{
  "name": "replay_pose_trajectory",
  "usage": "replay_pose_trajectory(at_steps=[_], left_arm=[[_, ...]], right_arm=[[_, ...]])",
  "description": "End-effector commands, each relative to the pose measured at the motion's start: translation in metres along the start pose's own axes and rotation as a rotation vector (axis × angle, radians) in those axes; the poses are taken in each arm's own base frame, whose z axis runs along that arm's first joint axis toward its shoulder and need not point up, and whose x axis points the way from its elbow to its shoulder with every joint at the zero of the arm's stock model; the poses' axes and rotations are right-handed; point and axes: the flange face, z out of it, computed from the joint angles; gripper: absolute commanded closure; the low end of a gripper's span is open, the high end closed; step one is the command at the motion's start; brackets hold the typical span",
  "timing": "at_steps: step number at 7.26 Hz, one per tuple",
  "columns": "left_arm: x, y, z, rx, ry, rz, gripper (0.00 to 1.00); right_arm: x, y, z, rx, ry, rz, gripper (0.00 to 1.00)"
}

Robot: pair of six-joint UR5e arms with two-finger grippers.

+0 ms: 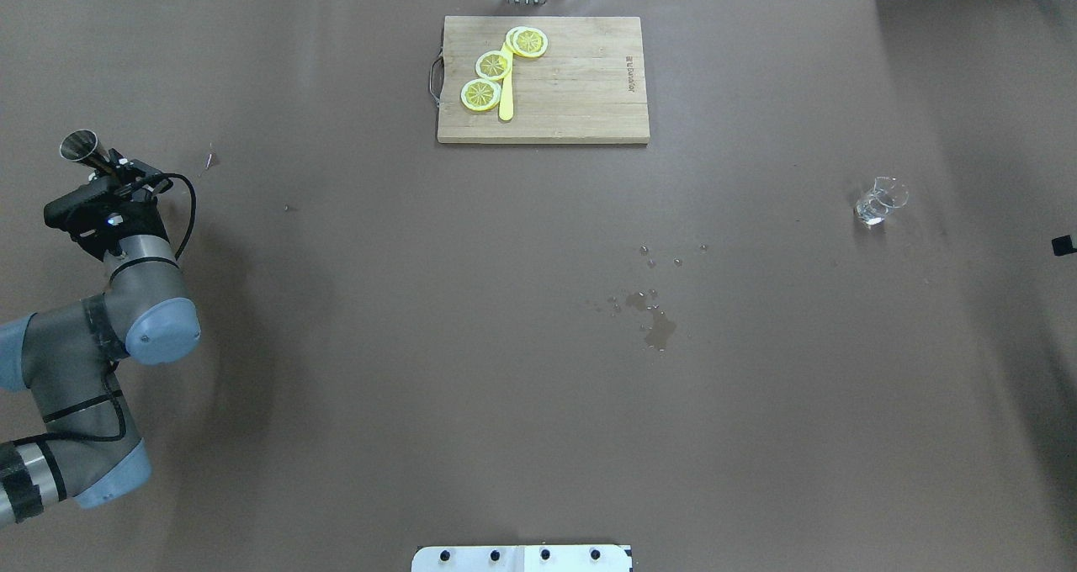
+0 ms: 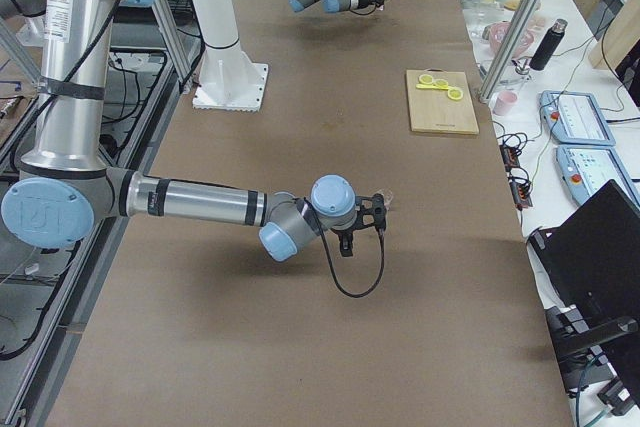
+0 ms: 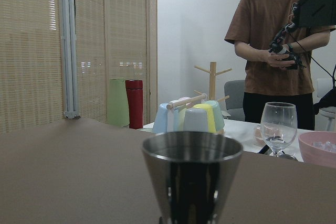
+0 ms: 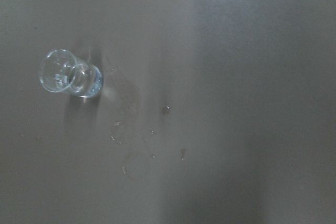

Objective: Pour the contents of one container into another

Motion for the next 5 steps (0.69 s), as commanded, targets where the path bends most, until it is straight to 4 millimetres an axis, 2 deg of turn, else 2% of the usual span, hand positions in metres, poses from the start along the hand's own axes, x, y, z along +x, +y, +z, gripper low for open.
replay_pose_trajectory(at_steps=[1, 2, 3, 4, 5], left_arm=[[0.002, 0.003, 0.001, 0.000, -0.001, -0.008, 1.00], [0.006, 0.006, 0.001, 0.000, -0.002, -0.007, 0.91], [0.008, 0.008, 0.001, -0.001, -0.001, -0.006, 0.82], [0.007, 0.009, 0.002, 0.000, -0.003, -0.004, 0.75], [0.008, 0.009, 0.002, 0.001, -0.002, -0.005, 0.67]], right_arm=[[0.001, 0.023, -0.018, -0.086, 0.172, 0.132, 0.00], [0.020, 0.037, -0.009, -0.141, 0.214, 0.076, 0.00], [0.037, 0.044, -0.008, -0.168, 0.274, -0.046, 0.00], [0.057, 0.046, -0.026, -0.147, 0.293, -0.021, 0.00], [0.074, 0.055, -0.031, -0.146, 0.301, 0.022, 0.00]])
